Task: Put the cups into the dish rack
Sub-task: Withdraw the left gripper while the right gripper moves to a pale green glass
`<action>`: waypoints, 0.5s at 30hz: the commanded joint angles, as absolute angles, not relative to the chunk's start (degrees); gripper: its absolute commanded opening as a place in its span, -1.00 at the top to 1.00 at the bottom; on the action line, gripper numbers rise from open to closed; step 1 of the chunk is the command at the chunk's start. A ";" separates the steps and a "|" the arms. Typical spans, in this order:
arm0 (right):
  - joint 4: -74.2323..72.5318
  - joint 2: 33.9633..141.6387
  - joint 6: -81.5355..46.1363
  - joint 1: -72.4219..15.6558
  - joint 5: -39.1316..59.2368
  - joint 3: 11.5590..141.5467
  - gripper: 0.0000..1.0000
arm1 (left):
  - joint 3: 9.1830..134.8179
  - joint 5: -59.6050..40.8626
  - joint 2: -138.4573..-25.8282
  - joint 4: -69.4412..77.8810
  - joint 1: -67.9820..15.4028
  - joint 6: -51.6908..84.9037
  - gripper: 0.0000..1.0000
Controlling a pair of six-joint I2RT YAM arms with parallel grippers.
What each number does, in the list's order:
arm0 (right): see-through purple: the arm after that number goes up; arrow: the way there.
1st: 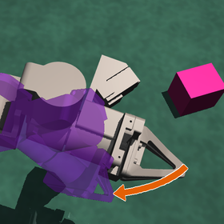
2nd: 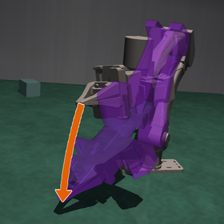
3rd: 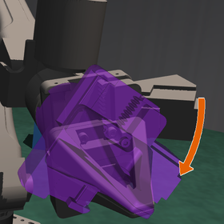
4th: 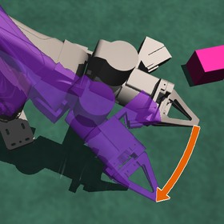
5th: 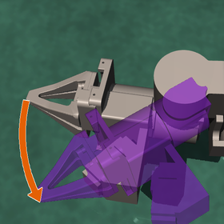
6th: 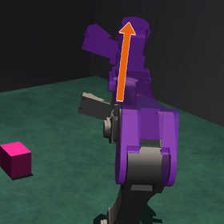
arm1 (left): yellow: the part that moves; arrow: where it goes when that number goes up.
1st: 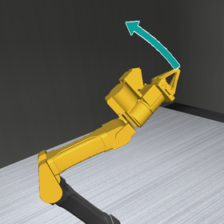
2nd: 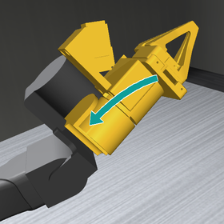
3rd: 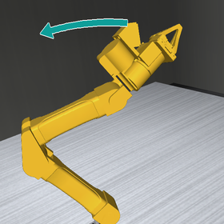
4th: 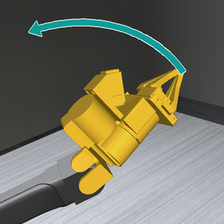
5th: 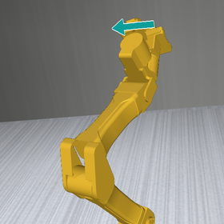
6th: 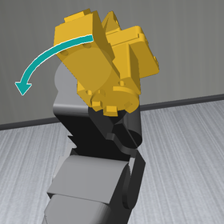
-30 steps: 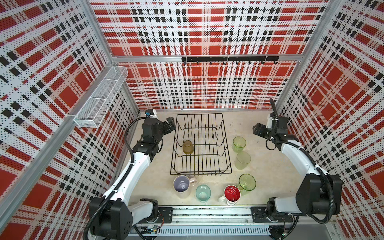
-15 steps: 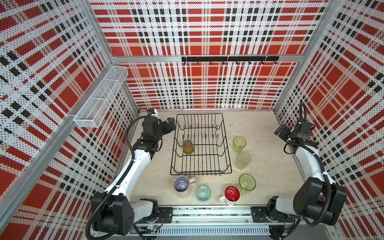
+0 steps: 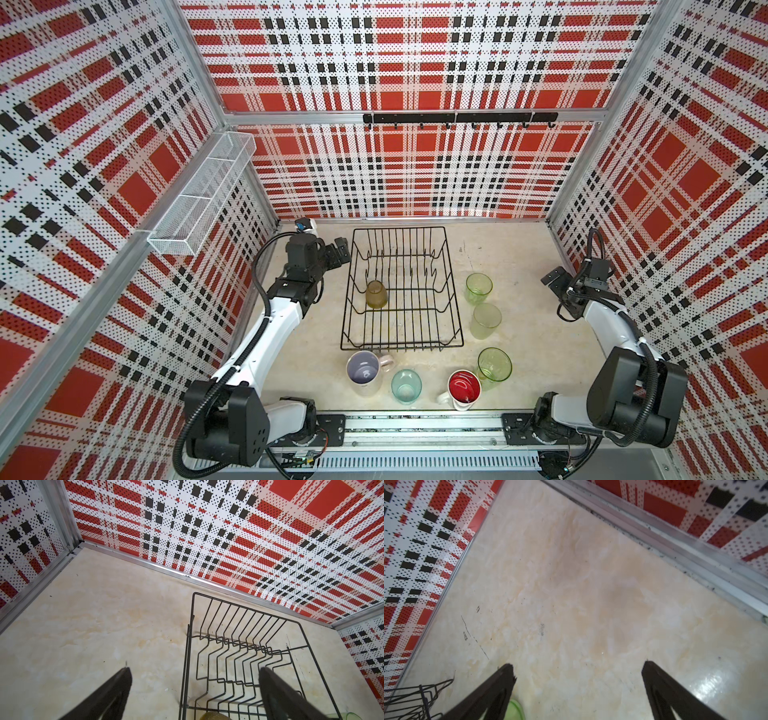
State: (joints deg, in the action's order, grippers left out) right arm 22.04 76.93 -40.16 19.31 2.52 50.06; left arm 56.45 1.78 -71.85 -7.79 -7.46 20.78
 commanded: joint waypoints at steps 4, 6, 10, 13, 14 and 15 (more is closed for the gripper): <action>31.31 81.77 -38.15 13.08 7.63 56.04 -1.00 | 56.41 4.70 -72.74 -8.70 -8.11 17.06 -0.97; 34.06 84.73 -35.08 9.05 8.83 58.85 -0.93 | 56.51 4.57 -73.36 -8.71 -8.00 16.96 -0.96; 39.35 90.58 -29.03 2.28 13.58 65.03 -0.63 | 56.00 4.08 -73.83 -8.70 -7.91 16.88 -0.96; 43.05 93.06 -27.78 -1.07 11.96 68.32 -0.60 | 55.70 4.63 -74.07 -8.89 -7.77 16.96 -0.96; 43.91 93.10 -27.36 -2.00 10.33 68.99 -0.60 | 55.64 4.94 -74.09 -9.18 -7.85 16.96 -0.96; 44.68 92.83 -27.13 -2.72 8.75 69.54 -0.60 | 55.59 5.22 -74.01 -9.37 -7.91 16.95 -0.97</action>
